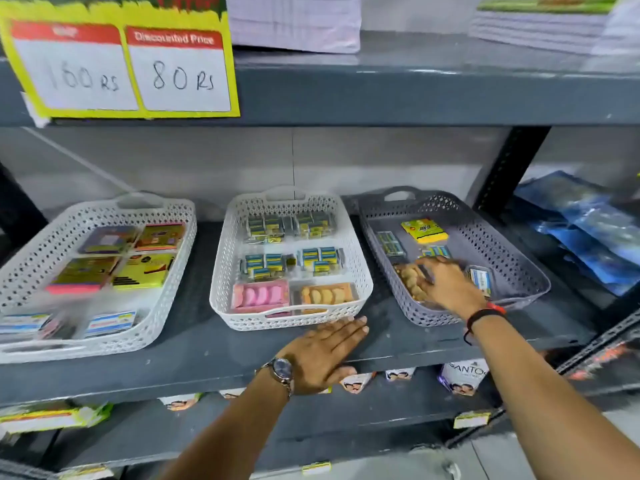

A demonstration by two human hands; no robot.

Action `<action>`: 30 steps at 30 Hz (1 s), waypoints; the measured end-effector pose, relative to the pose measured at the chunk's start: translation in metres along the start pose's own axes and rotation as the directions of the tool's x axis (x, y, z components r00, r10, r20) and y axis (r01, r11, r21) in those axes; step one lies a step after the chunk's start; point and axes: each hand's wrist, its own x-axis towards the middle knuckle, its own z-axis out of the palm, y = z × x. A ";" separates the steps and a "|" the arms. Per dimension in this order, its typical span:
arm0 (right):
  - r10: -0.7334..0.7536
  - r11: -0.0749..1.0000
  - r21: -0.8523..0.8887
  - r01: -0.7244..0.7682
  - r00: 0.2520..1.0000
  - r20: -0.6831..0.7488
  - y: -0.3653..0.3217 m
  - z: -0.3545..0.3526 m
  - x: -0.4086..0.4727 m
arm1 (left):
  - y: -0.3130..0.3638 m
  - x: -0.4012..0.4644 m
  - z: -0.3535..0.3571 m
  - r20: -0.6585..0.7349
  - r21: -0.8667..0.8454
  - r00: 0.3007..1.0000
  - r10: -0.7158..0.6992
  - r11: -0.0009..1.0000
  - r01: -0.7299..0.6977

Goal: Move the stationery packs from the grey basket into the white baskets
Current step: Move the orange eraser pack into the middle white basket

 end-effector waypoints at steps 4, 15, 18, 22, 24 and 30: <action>0.094 0.994 -0.062 -0.087 0.988 0.119 -0.001 0.007 0.008 | -0.008 0.004 0.020 0.069 -0.040 0.996 -0.056 0.997 0.059; 0.130 0.988 -0.097 -0.121 0.987 0.089 -0.007 0.019 0.026 | -0.010 0.001 0.037 0.126 0.040 0.981 -0.148 0.989 0.144; 0.146 0.989 -0.050 -0.142 0.986 0.086 -0.006 0.015 0.026 | -0.009 0.000 0.034 0.112 0.037 0.982 -0.153 0.988 0.150; 0.137 0.991 0.007 -0.137 0.991 0.000 -0.006 -0.002 0.017 | -0.008 0.000 0.032 0.109 0.045 0.982 -0.152 0.988 0.148; 0.082 0.996 0.036 -0.079 0.992 -0.096 -0.009 -0.017 0.014 | -0.008 0.001 0.032 0.107 0.041 0.982 -0.156 0.988 0.152; -0.357 0.913 0.186 0.363 0.932 -0.066 -0.060 -0.046 0.017 | -0.007 -0.001 0.028 0.108 0.004 0.983 -0.147 0.989 0.148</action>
